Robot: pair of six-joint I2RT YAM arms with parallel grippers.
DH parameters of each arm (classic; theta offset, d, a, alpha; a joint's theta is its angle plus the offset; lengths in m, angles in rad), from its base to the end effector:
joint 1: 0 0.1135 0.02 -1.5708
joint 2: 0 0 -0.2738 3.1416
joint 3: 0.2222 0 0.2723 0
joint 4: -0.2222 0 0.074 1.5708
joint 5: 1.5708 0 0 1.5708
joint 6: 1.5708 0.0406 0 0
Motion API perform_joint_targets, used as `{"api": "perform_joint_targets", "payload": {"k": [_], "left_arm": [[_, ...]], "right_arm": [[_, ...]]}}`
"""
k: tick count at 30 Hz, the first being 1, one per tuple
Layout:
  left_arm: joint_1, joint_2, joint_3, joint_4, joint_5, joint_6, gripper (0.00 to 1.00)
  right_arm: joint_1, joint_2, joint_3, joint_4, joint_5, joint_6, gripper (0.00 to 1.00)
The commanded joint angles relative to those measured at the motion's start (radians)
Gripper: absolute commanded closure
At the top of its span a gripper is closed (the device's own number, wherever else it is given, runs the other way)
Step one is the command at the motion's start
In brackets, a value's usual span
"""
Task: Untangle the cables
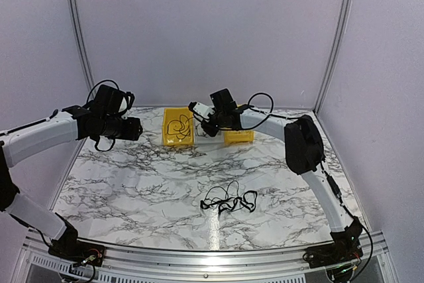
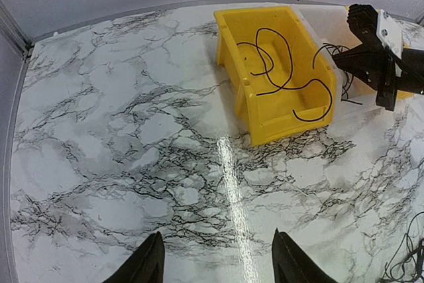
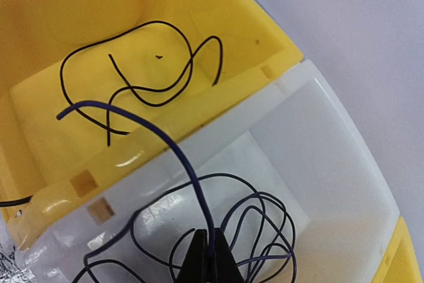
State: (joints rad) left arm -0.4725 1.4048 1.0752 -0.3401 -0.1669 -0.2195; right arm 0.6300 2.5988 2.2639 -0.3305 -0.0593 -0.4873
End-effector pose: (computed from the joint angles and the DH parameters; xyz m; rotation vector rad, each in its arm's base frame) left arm 0.3013 -0.1464 0.2836 0.1922 2.2281 -0.1908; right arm 0.4956 0.3643 0.1536 -1.2139 1.8810 0.1438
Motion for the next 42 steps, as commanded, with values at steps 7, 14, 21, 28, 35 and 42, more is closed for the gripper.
{"api": "perform_joint_targets", "payload": {"k": [7, 14, 21, 28, 35, 42], "left_arm": [[0.012, -0.012, -0.014, 0.011, 0.038, -0.005, 0.42], [0.012, -0.009, -0.014, 0.012, 0.047, -0.003, 0.42], [0.014, -0.002, -0.014, 0.011, 0.056, -0.003, 0.42], [0.016, 0.005, -0.013, 0.011, 0.063, -0.003, 0.41], [0.02, 0.011, -0.011, 0.01, 0.076, -0.001, 0.41], [0.02, -0.003, -0.012, 0.01, 0.102, 0.0, 0.4]], "right_arm": [[-0.06, -0.026, 0.062, -0.036, -0.055, 0.34, 1.0], [-0.067, -0.036, 0.025, -0.028, -0.164, 0.588, 1.0], [-0.066, -0.064, -0.041, -0.012, -0.212, 0.892, 1.0], [-0.065, -0.087, -0.085, 0.014, -0.241, 1.097, 1.0], [-0.024, -0.105, -0.019, -0.072, -0.026, 0.892, 1.0], [-0.047, -0.182, -0.109, -0.041, -0.028, 0.622, 1.0]]}}
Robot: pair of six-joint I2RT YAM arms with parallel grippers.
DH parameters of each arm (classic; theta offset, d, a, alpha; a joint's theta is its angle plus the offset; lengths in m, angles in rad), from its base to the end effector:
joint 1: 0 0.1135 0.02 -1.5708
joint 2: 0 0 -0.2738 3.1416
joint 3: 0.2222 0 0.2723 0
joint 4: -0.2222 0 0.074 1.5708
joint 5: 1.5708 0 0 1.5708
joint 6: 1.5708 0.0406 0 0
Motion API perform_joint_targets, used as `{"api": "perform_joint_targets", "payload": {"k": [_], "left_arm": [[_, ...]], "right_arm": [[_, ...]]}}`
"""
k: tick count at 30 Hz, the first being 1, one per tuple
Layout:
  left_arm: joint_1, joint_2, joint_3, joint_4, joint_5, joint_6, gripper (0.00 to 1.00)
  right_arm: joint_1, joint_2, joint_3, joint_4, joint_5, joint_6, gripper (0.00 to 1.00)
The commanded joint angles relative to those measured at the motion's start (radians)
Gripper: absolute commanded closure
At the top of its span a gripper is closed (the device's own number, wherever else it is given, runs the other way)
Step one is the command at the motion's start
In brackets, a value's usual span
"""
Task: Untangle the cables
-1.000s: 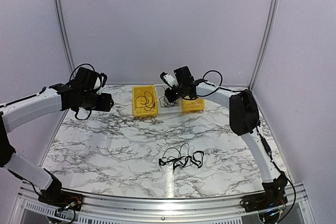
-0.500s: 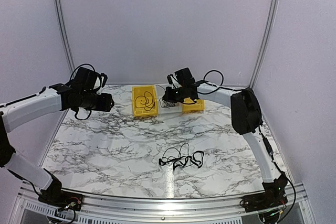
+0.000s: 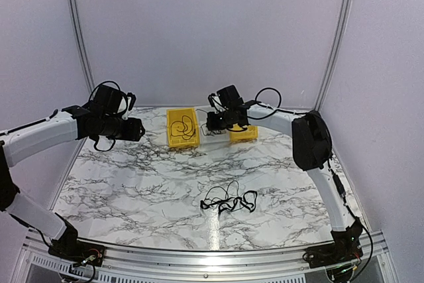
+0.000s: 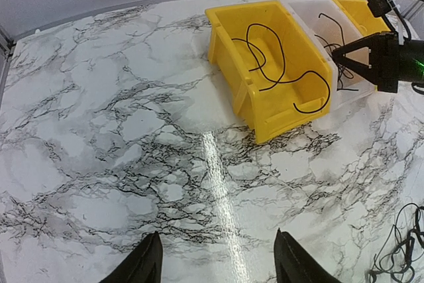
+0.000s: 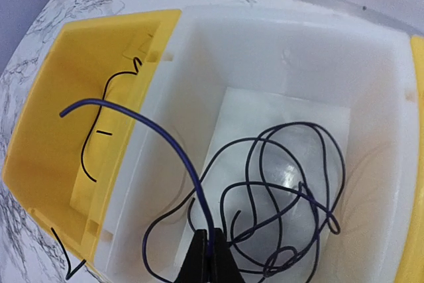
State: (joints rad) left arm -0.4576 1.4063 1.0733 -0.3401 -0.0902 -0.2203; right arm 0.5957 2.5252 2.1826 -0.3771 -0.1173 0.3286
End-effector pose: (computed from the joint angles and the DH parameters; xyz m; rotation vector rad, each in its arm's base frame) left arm 0.3024 -0.1448 0.2822 0.2181 2.2435 -0.2650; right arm 0.4937 0.3404 0.1637 -0.3766 2.3314 0.6012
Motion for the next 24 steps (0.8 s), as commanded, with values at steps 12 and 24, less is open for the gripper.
{"api": "perform_joint_targets", "payload": {"k": [12, 24], "left_arm": [[0.005, -0.044, -0.018, 0.01, 0.046, -0.002, 0.38], [0.005, -0.047, -0.018, 0.01, 0.046, -0.002, 0.38]], "right_arm": [[-0.01, -0.131, -0.103, 0.133, 0.251, -0.946, 1.0], [0.015, -0.116, -0.222, 0.474, 0.476, -1.521, 1.0]]}}
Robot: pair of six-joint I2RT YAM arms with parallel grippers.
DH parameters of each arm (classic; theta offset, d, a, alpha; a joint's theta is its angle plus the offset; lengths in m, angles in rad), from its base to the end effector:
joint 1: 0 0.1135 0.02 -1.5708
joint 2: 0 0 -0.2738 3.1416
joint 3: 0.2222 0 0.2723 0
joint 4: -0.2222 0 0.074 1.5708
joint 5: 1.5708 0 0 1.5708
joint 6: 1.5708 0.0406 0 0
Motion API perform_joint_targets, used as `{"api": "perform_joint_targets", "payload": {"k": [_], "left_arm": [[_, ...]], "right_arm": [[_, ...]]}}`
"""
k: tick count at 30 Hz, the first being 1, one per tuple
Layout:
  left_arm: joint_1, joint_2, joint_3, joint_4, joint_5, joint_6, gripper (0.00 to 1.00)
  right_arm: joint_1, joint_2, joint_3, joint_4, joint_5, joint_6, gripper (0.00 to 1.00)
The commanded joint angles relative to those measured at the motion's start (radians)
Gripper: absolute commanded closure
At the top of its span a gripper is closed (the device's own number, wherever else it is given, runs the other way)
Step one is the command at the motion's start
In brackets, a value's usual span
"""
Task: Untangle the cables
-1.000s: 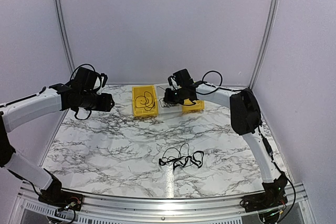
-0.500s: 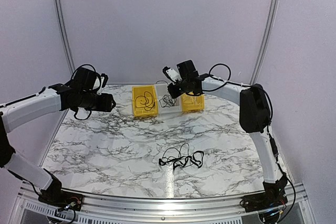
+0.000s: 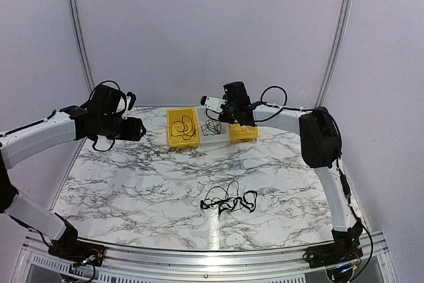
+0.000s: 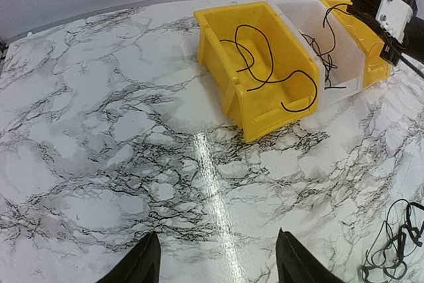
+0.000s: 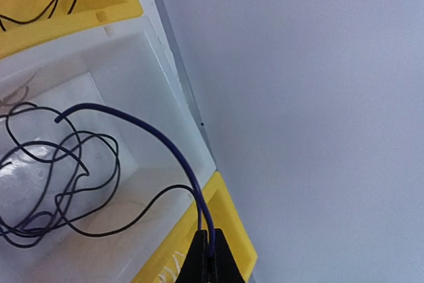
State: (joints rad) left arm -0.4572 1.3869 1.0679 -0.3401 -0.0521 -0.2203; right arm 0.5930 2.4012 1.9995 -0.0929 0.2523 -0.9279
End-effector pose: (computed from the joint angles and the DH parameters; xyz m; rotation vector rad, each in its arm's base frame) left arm 0.2984 -0.1444 0.2862 0.2370 2.2345 -0.3109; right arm 0.4948 0.3212 0.1958 -1.3165 1.6119 -0.4660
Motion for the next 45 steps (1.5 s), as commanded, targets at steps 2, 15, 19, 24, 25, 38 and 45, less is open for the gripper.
{"api": "perform_joint_targets", "payload": {"k": [2, 15, 19, 24, 25, 38, 45], "left_arm": [[0.005, -0.028, -0.013, 0.009, 0.01, -0.001, 0.38], [0.004, -0.037, -0.014, 0.01, 0.013, -0.002, 0.38], [0.004, -0.038, -0.014, 0.01, 0.017, -0.002, 0.38], [0.005, -0.037, -0.014, 0.009, 0.015, -0.003, 0.38], [0.004, -0.036, -0.015, 0.01, 0.014, -0.002, 0.38], [0.004, -0.06, -0.044, 0.071, 0.029, 0.023, 0.38], [-0.074, -0.148, -0.171, 0.281, 0.231, 0.109, 0.43]], "right_arm": [[0.032, 0.009, -0.095, 0.299, 0.137, -0.392, 1.0], [0.085, 0.05, -0.267, 0.68, 0.201, -0.756, 0.71], [0.085, -0.008, -0.306, 0.664, 0.199, -0.742, 0.38], [0.084, -0.155, -0.374, 0.493, 0.157, -0.656, 0.34], [0.082, -0.179, -0.37, 0.412, 0.134, -0.609, 0.34], [0.012, -0.562, -0.419, -0.378, -0.445, 0.02, 0.35], [-0.023, -0.629, -0.669, -0.617, -0.795, 0.042, 0.53]]}}
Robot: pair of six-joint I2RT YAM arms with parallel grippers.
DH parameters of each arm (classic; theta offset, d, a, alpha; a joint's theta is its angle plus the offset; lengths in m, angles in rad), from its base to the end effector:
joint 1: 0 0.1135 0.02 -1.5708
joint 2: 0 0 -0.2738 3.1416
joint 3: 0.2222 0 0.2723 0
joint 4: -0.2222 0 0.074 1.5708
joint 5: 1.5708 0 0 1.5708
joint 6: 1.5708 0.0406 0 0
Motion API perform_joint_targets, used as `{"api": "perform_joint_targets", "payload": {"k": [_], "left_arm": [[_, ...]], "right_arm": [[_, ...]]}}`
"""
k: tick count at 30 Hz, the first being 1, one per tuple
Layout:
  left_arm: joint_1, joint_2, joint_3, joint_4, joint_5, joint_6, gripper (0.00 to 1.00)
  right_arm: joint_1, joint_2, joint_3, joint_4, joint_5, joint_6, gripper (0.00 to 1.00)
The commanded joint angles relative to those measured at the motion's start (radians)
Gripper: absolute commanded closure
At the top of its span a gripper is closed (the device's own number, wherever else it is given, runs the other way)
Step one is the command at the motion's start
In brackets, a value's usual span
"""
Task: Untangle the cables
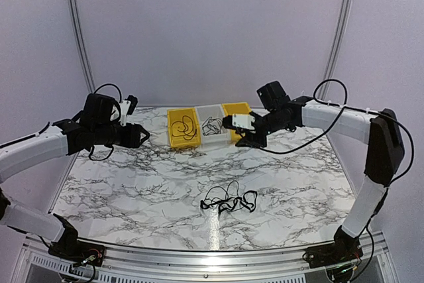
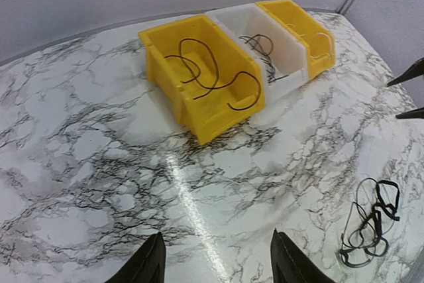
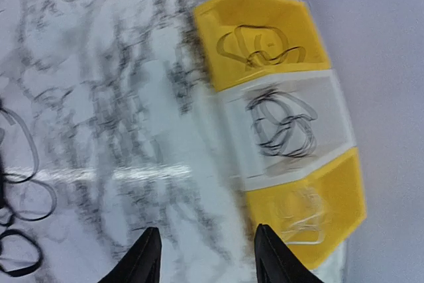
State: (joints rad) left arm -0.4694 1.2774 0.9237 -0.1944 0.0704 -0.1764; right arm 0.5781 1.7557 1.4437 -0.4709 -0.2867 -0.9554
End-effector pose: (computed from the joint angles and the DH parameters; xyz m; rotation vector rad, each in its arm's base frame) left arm 0.2738 -0.1421 0.2802 0.3561 2.1218 -0.4548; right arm 0.3468 0.2400 0.2786 -1.7056 1.5703 0.1477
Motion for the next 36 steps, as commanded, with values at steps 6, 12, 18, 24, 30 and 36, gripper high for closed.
{"api": "perform_joint_targets", "payload": {"k": [6, 12, 18, 24, 30, 36], "left_arm": [[-0.273, 0.008, -0.024, 0.138, -0.076, 0.061, 0.34], [-0.479, -0.052, -0.219, 0.436, -0.403, 0.029, 0.16], [-0.497, 0.013, -0.258, 0.471, -0.54, -0.126, 0.01], [-0.57, 0.068, -0.24, 0.473, -0.885, -0.063, 0.01], [-0.57, 0.14, -0.204, 0.46, -1.1, -0.179, 0.02], [-0.57, 0.092, -0.218, 0.599, -0.436, 0.073, 0.27]], "right_arm": [[-0.009, 0.067, -0.201, -0.267, -0.383, 0.173, 0.45], [-0.011, 0.133, -0.176, -0.348, -0.47, 0.217, 0.43], [-0.009, 0.185, -0.172, -0.309, -0.449, 0.322, 0.46], [-0.011, 0.237, -0.159, -0.231, -0.406, 0.438, 0.52], [-0.013, 0.259, -0.098, -0.173, -0.356, 0.503, 0.99], [-0.009, 0.12, -0.063, -0.212, -0.352, 0.419, 1.0]]}}
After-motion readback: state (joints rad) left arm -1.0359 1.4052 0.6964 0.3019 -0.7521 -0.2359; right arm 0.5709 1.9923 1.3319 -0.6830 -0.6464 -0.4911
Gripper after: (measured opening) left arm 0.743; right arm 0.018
